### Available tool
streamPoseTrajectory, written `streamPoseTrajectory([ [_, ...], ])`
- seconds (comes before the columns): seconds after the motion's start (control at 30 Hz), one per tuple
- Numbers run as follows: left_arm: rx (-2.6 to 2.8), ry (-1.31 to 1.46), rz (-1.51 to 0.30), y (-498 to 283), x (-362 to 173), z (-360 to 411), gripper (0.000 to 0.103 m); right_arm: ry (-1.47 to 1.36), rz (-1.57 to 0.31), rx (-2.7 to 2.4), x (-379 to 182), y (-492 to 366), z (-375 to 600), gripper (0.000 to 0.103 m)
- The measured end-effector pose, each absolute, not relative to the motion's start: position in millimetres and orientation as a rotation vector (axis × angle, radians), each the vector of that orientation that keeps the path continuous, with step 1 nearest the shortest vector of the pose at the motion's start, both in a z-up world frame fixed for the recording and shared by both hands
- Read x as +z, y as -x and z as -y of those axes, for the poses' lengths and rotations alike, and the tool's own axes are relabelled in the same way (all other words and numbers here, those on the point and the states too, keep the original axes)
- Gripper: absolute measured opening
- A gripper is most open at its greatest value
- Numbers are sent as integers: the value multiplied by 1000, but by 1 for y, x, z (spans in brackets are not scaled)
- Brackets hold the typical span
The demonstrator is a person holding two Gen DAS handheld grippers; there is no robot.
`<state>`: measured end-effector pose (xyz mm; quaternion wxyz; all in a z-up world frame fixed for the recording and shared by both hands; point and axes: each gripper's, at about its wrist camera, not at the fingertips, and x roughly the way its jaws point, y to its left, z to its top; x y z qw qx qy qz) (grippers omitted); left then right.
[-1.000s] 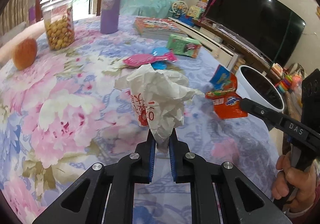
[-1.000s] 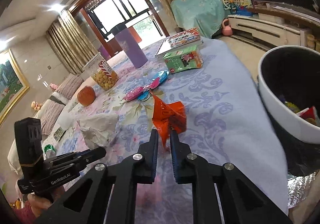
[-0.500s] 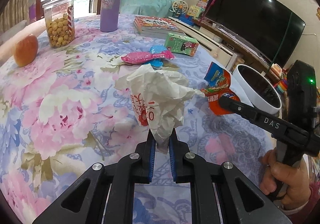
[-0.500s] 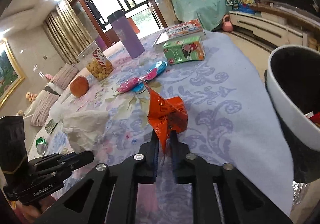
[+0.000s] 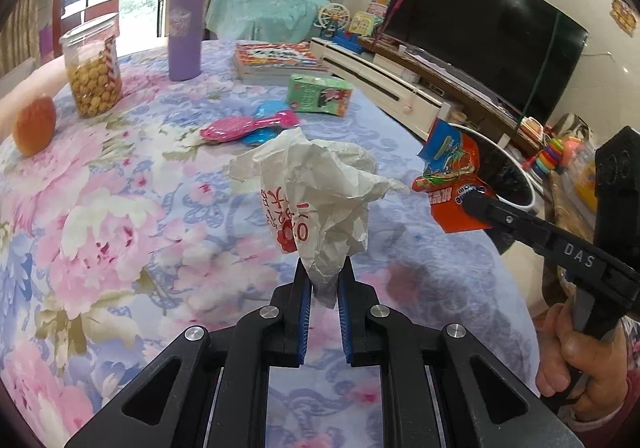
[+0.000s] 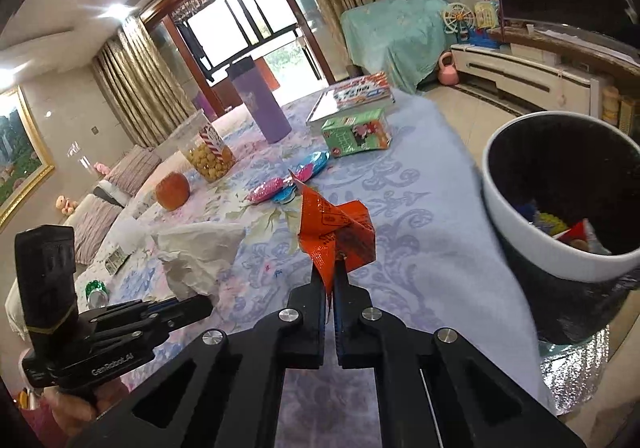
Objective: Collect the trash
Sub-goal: 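Carry the orange wrapper and white tissue toward the bin with both tools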
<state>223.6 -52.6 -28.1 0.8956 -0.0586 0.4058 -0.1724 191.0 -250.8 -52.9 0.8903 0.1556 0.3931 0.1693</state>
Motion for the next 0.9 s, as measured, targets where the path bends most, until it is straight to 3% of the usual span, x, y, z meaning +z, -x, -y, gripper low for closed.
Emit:
streamPoseTrajectory([
  [0.9,-556,-15,-837,-275,-22,168,11,-403,-734,160,-42,-172,360,3],
])
